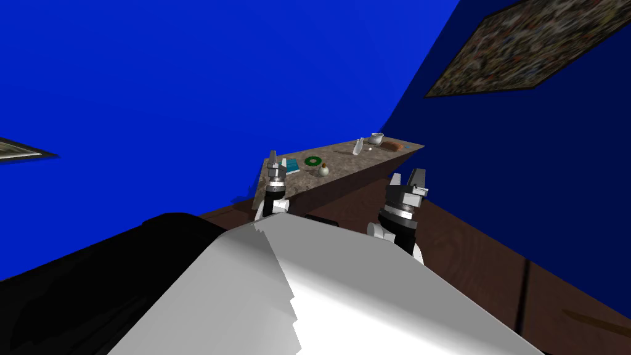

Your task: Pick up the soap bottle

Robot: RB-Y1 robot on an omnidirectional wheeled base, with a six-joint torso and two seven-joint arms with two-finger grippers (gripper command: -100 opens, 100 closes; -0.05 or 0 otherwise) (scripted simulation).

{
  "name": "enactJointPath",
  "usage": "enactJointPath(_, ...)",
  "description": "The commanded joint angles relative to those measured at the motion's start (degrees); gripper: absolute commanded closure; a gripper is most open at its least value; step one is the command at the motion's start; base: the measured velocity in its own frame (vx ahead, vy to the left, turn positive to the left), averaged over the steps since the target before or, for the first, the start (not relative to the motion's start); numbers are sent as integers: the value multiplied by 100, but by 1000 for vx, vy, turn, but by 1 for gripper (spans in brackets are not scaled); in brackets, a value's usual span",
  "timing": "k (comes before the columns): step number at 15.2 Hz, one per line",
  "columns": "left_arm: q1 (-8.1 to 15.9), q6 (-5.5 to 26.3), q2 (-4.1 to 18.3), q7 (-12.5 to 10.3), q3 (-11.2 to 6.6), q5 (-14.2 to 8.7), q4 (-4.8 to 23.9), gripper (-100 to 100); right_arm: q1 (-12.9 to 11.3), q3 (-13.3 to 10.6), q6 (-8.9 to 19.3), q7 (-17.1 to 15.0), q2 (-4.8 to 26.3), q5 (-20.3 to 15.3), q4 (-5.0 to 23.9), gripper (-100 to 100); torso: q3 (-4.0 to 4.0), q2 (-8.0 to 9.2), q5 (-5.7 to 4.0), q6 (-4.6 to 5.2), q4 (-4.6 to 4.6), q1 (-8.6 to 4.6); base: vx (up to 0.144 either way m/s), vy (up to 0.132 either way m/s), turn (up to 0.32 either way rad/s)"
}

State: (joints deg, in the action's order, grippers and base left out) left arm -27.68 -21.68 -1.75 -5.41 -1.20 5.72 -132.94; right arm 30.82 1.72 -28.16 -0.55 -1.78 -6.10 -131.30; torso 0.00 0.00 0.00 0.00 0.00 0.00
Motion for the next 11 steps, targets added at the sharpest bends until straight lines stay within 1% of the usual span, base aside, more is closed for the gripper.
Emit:
enactJointPath(1, 24, 92, 286, -53, -4, -50, 8, -100, 0, 0, 0, 0, 0, 0, 0, 0, 0, 0, 0, 0, 0, 0, 4, -6, -20)
enactJointPath(2, 24, 92, 297, -53, -4, -50, 8, -100, 0, 0, 0, 0, 0, 0, 0, 0, 0, -1, 0, 1, 0, 0, 6, -7, -21)
enactJointPath(3, 49, 185, 487, -106, -8, -101, 17, -100, 0, 0, 0, 0, 0, 0, 0, 0, -1, -2, 0, 0, 0, 0, 8, -10, -22)
enactJointPath(4, 49, 185, 506, -106, -8, -101, 17, -100, 0, 0, 0, 0, 0, 0, 0, 0, -1, -3, 0, 1, -1, -1, 9, -9, -20)
enactJointPath(5, 82, 309, 702, -177, -13, -169, 28, -100, 0, 0, 0, 0, 0, 0, 0, 0, -2, -3, 0, 0, -1, -1, 13, -10, -37)
enactJointPath(6, 82, 309, 722, -177, -13, -169, 28, -100, 0, 0, 0, 0, 0, 0, 0, 0, -3, -5, 0, 1, -1, -1, 14, -10, -31)
enactJointPath(7, 123, 461, 918, -264, -20, -252, 42, -100, 0, 0, 0, 0, 0, 0, 0, 0, -3, -5, 0, 1, -1, -2, 18, -15, -41)
enactJointPath(8, 123, 461, 939, -264, -20, -252, 42, -100, 0, 0, 0, 0, 0, 0, 0, 0, -4, -7, -1, 1, -2, -3, 18, -15, -33)
enactJointPath(9, 170, 639, 1131, -366, -28, -349, 58, -100, 0, 0, 0, 0, 0, 0, 0, 0, -4, -8, -1, 1, -2, -4, 18, -17, -48)
enactJointPath(10, 170, 639, 1155, -366, -28, -349, 58, -100, 0, 0, 0, 0, 0, 0, 0, 0, -5, -8, -1, 1, -2, -4, 17, -18, -42)
enactJointPath(11, 225, 842, 1349, -482, -37, -460, 77, -100, 0, 0, 0, 0, 0, 0, 0, 0, -5, -8, -1, 1, -2, -5, 20, -21, -45)
